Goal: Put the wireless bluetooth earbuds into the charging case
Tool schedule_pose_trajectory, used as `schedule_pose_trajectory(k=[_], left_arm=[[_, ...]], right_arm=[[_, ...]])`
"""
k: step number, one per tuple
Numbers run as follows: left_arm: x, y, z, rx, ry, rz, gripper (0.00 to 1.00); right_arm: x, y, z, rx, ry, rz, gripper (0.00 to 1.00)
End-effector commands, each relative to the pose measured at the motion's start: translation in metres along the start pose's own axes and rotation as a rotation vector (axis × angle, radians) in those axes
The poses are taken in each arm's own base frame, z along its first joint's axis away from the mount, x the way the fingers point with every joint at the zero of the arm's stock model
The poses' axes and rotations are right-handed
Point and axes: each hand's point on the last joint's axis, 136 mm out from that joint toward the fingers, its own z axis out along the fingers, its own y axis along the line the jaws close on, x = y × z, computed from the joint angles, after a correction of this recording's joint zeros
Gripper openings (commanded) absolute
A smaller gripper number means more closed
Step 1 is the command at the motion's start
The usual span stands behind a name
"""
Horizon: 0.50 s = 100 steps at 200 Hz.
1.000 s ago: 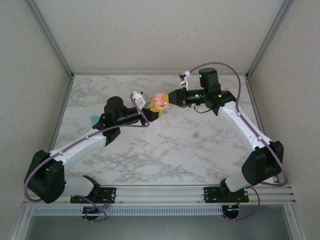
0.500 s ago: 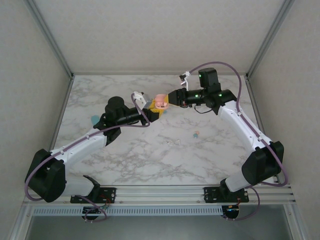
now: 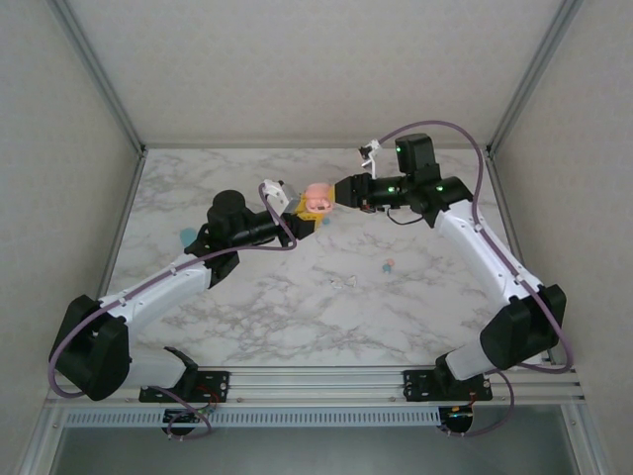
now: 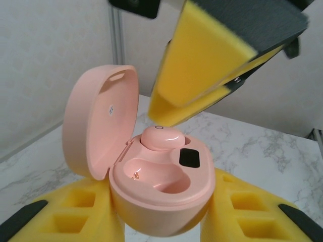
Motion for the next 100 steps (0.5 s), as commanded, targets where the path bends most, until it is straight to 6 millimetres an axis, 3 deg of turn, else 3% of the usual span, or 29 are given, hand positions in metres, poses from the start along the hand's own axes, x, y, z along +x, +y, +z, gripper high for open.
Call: schedule_pose_trajectory(k=[1, 24, 39, 59, 77, 100], left_arm=[[-0.015, 0.006, -0.003, -0.065, -0.026, 0.034, 0.14], [-0.015, 0.008, -0.007, -0.089, -0.038, 0.03, 0.14], [-0.014, 0.007, -0.008, -0.093, -0.034, 0.019, 0.14], [-0.015, 0.007, -0.01, -0.102, -0.043, 0.006, 0.14], [-0.019, 0.008, -0.011, -0.112, -0.061, -0.003, 0.14], [-0.022, 0.01, -0.012, -0.122, -0.066, -0.01, 0.15]], right_arm=[[-0.011, 0.013, -0.032, 0.074, -0.115, -0.083, 0.41], [-0.013, -0.026, -0.06, 0.254, -0.223, -0.038, 0.4], [-0.005, -0.079, -0.082, 0.442, -0.278, 0.082, 0.41], [0.025, -0.157, -0.102, 0.632, -0.257, 0.3, 0.41], [0.06, -0.204, -0.094, 0.677, -0.151, 0.417, 0.4], [0.1, -0.241, -0.076, 0.71, 0.001, 0.48, 0.36]])
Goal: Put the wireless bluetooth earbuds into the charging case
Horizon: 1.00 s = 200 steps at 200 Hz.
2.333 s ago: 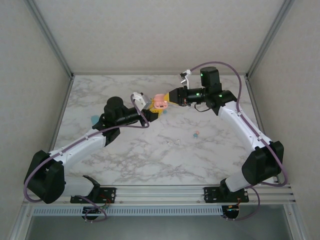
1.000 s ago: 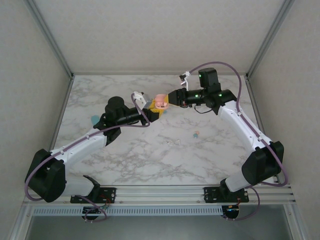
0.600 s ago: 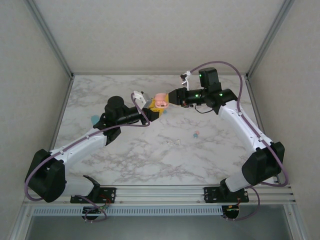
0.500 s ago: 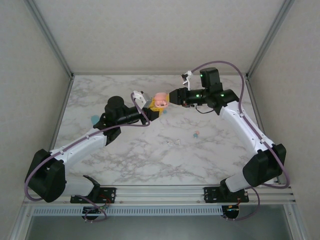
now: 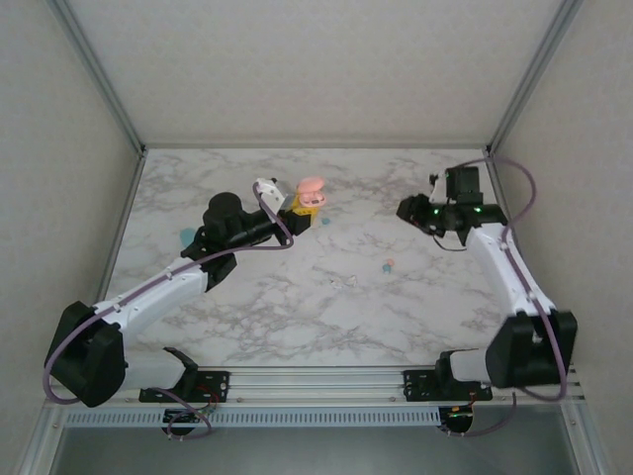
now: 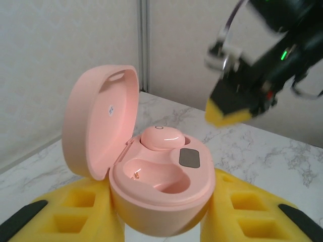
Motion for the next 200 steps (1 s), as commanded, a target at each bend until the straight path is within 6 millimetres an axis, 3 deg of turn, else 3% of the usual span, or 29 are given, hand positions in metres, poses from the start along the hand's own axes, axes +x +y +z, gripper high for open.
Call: schedule_pose_trajectory(k=[1, 29, 69, 135, 200], left_arm=[[-0.015, -0.003, -0.004, -0.014, -0.047, -0.005, 0.15], [-0.016, -0.002, -0.003, -0.018, -0.048, -0.009, 0.15], [-0.015, 0.0, 0.0, -0.022, -0.04, -0.014, 0.15], [-0.013, 0.002, 0.001, -0.032, -0.03, -0.009, 0.15], [-0.01, 0.003, 0.001, -0.037, -0.017, -0.009, 0.15]], right_arm=[[0.043, -0.044, 0.032, 0.126, 0.181, 0.036, 0.36], [0.068, -0.065, 0.057, 0.161, 0.286, 0.079, 0.35], [0.081, -0.067, 0.076, 0.139, 0.336, 0.123, 0.39], [0.091, -0.07, 0.098, 0.175, 0.39, 0.149, 0.39], [0.082, -0.069, 0.108, 0.211, 0.382, 0.095, 0.37]])
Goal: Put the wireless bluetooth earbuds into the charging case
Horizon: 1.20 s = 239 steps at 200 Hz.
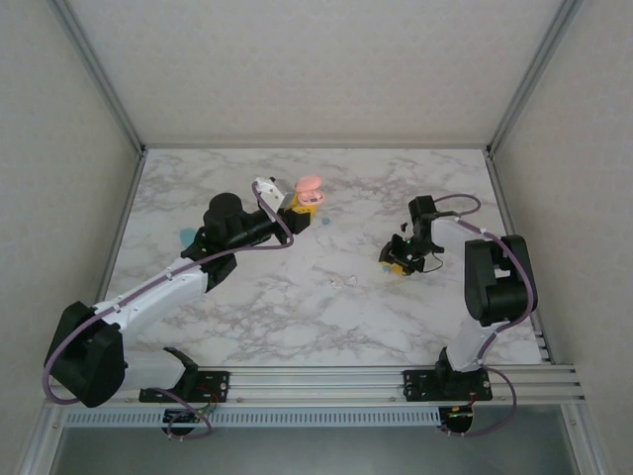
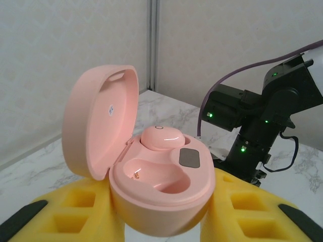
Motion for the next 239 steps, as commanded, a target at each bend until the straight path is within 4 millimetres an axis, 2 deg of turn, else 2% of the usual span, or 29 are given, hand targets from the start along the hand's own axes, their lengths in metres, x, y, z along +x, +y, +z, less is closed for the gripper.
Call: schedule_pose_trajectory(k=[1, 71, 168, 239], left_arm=[[-0.011, -0.002, 0.001, -0.003, -0.022, 0.008, 0.15], [-0.009, -0.001, 0.002, -0.003, -0.015, 0.006, 0.15], [-0.012, -0.001, 0.0, -0.01, -0.016, 0.008, 0.14], [-0.011, -0.002, -0.004, -0.013, -0.014, 0.02, 0.14]], right_arm=[[-0.012, 0.003, -0.001, 0.032, -0.026, -0.017, 0.37], [-0.025, 0.0, 0.002, 0.088, -0.034, -0.04, 0.37], [-0.035, 0.014, 0.009, 0.11, -0.02, -0.122, 0.33], [-0.038, 0.018, 0.01, 0.208, -0.02, -0.208, 0.32]])
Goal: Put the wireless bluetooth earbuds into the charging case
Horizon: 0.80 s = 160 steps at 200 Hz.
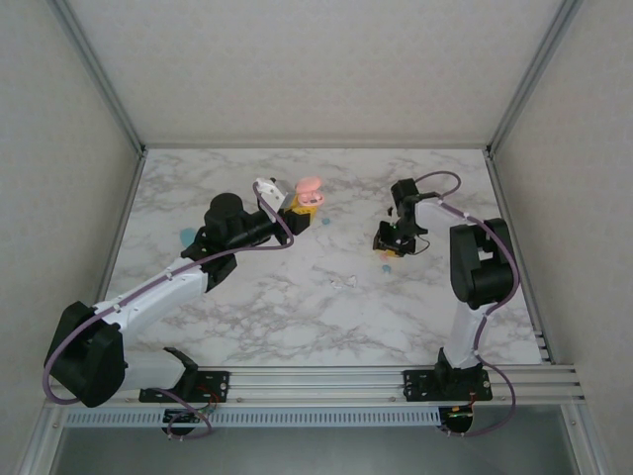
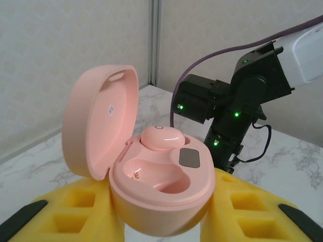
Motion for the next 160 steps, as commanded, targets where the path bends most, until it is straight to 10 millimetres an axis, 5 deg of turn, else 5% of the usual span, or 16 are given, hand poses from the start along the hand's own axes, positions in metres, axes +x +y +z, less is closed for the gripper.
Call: schedule_pose_trajectory(k=[1, 160], left_arm=[[-0.016, -0.004, -0.004, -0.006, -0.034, 0.028, 0.14], [-0.014, -0.005, -0.012, -0.02, -0.034, 0.036, 0.14]], right_arm=[[0.002, -0.004, 0.003, 0.072, 0.025, -0.045, 0.32], [0.008, -0.011, 0.009, 0.321, 0.092, -0.272, 0.28]])
